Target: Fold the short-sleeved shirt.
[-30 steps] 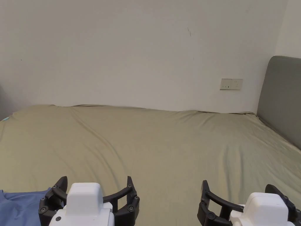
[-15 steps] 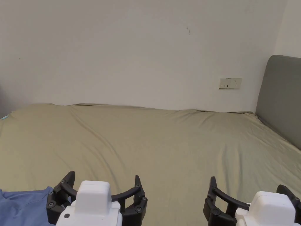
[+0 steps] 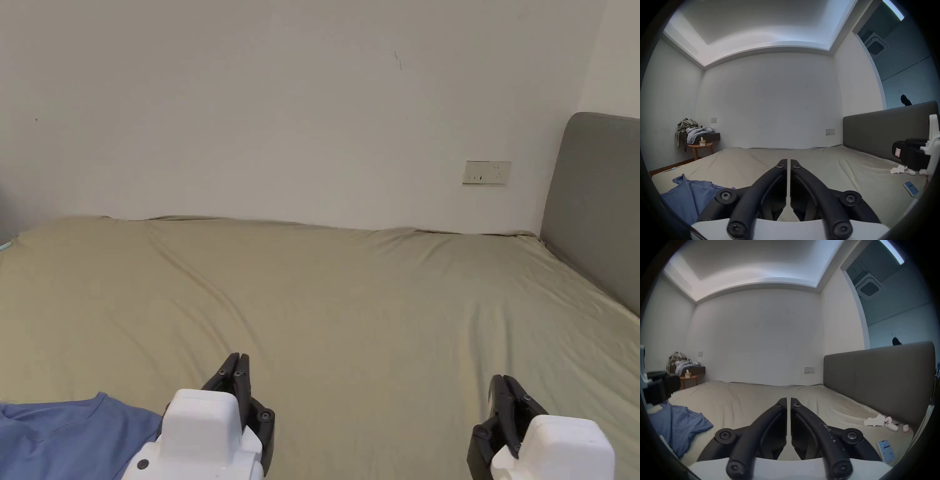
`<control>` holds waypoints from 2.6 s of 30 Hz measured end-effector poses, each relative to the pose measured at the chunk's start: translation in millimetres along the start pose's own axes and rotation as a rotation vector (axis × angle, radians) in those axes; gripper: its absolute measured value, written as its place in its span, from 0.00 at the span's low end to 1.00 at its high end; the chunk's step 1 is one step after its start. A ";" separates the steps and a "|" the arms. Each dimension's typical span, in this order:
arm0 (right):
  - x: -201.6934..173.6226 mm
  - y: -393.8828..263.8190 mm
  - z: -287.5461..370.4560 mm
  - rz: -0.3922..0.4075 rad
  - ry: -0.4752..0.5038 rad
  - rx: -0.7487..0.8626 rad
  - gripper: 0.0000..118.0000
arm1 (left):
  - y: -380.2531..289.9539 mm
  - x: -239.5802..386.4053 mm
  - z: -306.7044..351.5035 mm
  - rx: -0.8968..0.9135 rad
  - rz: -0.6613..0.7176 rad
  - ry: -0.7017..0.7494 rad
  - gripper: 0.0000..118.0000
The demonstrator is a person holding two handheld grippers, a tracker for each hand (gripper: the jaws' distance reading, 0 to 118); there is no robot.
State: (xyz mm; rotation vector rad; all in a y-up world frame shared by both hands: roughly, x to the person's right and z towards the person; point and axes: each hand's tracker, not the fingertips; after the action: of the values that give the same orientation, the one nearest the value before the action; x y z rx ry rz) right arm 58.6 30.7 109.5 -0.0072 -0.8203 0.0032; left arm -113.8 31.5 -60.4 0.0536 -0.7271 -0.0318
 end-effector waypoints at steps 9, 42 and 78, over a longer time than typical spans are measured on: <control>-33.4 11.8 -6.8 0.015 0.127 0.014 0.03 | 6.5 -41.8 10.6 -0.020 -0.001 0.115 0.01; -270.8 -21.5 -25.8 0.125 0.747 -0.141 0.03 | -103.1 -383.1 -90.3 -1.200 0.487 0.333 0.94; -77.0 26.9 0.4 0.067 0.238 -0.043 0.03 | 127.4 -117.2 -110.9 -0.548 0.037 -0.374 0.00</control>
State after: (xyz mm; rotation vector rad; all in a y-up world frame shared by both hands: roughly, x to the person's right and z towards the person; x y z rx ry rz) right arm 5.8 57.2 53.3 -0.0742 -0.5818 0.0474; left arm -126.2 168.5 -213.2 -0.5012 -1.0706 -0.2092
